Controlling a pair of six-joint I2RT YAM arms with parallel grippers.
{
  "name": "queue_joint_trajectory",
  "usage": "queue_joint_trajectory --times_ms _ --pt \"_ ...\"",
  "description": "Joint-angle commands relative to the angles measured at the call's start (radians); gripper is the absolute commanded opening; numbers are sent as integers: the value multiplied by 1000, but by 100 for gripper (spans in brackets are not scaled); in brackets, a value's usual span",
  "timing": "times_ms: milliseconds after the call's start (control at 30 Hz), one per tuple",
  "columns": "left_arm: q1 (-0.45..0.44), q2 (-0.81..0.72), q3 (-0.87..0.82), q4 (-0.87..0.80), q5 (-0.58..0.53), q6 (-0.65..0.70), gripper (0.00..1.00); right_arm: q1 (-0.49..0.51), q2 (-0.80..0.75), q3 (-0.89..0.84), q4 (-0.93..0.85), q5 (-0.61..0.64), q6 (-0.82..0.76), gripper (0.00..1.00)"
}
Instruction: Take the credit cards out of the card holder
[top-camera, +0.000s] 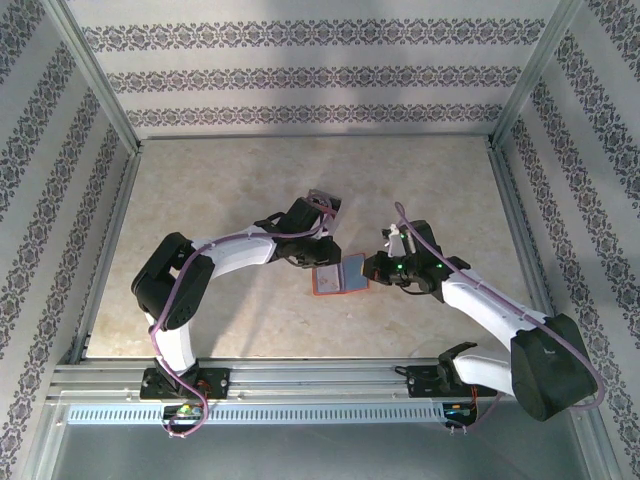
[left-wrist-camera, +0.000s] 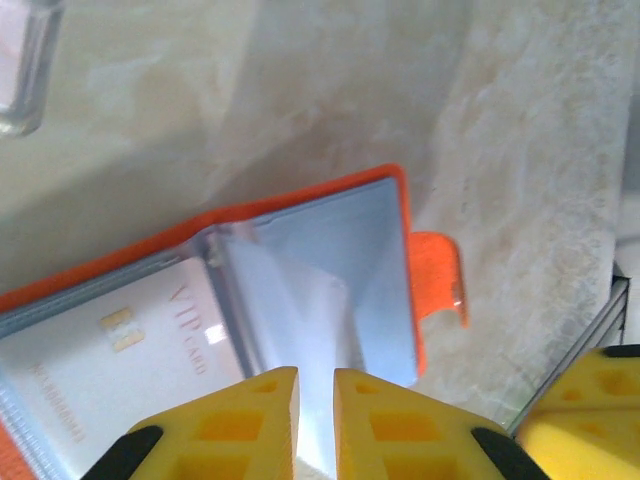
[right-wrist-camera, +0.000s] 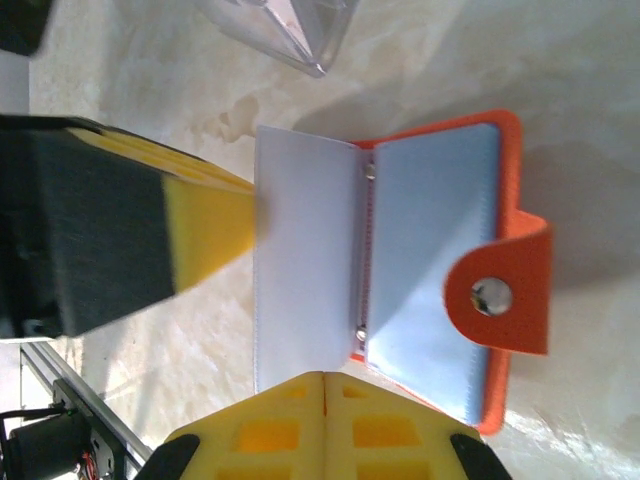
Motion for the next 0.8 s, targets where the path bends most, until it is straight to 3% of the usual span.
queue_joint_trajectory --times_ms 0,433,767 --pt "-21 38 43 -18 25 9 17 -20 -37 -17 -17 -37 -20 3" --pt "-43 181 160 -30 33 11 17 -33 -19 -31 65 -172 22 3" --pt "-43 194 147 -26 24 7 17 9 121 -61 174 -91 63 1"
